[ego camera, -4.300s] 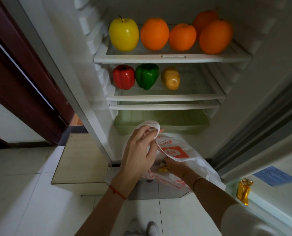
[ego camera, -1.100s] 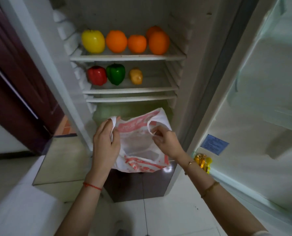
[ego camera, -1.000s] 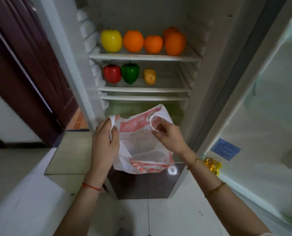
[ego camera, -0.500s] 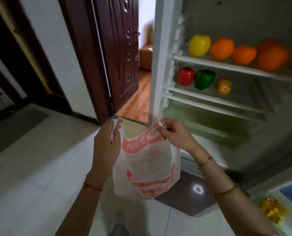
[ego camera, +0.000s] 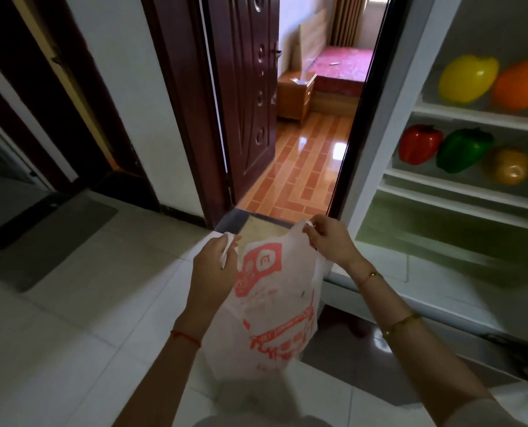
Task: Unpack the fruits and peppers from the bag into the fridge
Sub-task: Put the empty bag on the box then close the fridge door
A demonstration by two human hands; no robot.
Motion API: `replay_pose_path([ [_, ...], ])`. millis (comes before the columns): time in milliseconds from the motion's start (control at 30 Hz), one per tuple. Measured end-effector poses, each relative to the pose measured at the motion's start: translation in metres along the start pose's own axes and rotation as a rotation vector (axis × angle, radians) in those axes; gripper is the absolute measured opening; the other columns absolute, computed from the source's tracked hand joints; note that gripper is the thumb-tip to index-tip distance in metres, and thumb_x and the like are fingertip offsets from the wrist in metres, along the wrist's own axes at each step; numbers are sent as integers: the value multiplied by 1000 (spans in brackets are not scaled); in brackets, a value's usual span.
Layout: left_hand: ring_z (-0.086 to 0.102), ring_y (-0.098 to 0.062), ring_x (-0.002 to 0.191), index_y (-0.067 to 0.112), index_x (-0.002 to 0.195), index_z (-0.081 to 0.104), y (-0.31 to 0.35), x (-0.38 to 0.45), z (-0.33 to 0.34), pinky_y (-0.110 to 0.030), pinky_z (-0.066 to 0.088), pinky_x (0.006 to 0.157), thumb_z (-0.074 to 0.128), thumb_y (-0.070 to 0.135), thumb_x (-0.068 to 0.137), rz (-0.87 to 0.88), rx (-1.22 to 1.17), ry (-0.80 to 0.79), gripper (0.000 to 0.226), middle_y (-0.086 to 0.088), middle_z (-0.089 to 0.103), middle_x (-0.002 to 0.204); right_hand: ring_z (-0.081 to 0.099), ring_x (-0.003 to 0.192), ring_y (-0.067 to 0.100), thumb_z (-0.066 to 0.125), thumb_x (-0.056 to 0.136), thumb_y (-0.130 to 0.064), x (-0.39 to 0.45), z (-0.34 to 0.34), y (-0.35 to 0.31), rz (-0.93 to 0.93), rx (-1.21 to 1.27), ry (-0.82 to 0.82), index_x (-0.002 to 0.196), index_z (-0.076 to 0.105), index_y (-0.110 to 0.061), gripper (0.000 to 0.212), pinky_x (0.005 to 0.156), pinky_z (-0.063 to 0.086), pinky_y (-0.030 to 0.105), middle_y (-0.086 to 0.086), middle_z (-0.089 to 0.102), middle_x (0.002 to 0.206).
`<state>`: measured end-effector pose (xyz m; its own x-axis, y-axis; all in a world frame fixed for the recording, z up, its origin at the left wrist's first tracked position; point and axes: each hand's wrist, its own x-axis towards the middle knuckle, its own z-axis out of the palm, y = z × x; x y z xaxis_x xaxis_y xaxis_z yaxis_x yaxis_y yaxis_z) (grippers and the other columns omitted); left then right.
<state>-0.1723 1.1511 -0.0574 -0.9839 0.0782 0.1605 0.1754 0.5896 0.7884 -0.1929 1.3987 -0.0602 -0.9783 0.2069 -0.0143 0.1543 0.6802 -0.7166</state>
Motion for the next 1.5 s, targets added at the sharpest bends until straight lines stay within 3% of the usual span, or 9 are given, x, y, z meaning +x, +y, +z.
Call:
replay_pose_path([
  [167,63,-3,83,13,109,69,-5,35,-9,-5,43,64,52,26,99,-9,-68,-45,23,2,67,90,58,71,21,45,102,-24,36,19,-16,-14,-104,101,98,52,-11,15,57,42,28,4,60,81],
  [300,55,2,64,5,85,64,-7,54,1,-11,43,56,56,30,97,14,-102,-95,28,2,59,71,62,78,31,42,101,-23,66,27,-22,14,-287,136,104,53,-5,21,66,53,42,14,65,90],
  [433,59,3,74,12,86,63,-20,76,22,-5,42,59,58,31,96,53,-120,-164,22,15,59,78,62,77,32,44,98,-17,99,32,-21,22,-440,175,100,56,-6,17,69,53,41,14,66,90],
  [567,61,-1,79,19,88,66,-36,103,56,-11,45,68,61,28,94,43,-125,-221,12,8,65,87,59,80,30,45,93,-8,131,41,-8,90,-562,133,99,56,-7,12,72,49,38,14,66,94],
  [733,61,-9,87,10,102,72,-45,134,105,-12,45,66,64,27,92,-114,-175,-353,21,-1,70,101,57,104,36,55,89,-10,163,47,17,177,-625,19,111,58,-6,22,95,47,45,16,65,108],
  [1000,65,-19,99,8,112,70,-64,148,184,-9,45,60,64,23,92,-457,-271,-520,26,-7,70,107,45,127,33,58,92,-12,187,57,56,446,-588,-71,143,37,-4,56,104,44,39,17,47,140],
  [1133,63,-19,103,10,113,69,-71,141,207,-19,48,79,63,25,93,-528,-262,-604,26,-6,70,112,40,132,32,59,91,-15,185,62,67,448,-601,-80,146,30,-4,63,108,39,38,18,39,145],
  [1300,58,-25,120,10,120,65,-72,134,216,-31,45,102,54,13,97,-473,-205,-740,26,-9,65,124,41,128,33,51,92,-15,181,64,62,346,-622,-57,137,39,-6,47,105,39,38,17,42,140],
  [1500,55,-9,100,13,127,59,-62,142,195,-5,42,64,50,24,100,-269,-33,-571,31,-3,63,126,42,129,28,49,97,-18,166,50,48,161,-474,14,137,42,-7,43,105,36,35,12,46,140],
])
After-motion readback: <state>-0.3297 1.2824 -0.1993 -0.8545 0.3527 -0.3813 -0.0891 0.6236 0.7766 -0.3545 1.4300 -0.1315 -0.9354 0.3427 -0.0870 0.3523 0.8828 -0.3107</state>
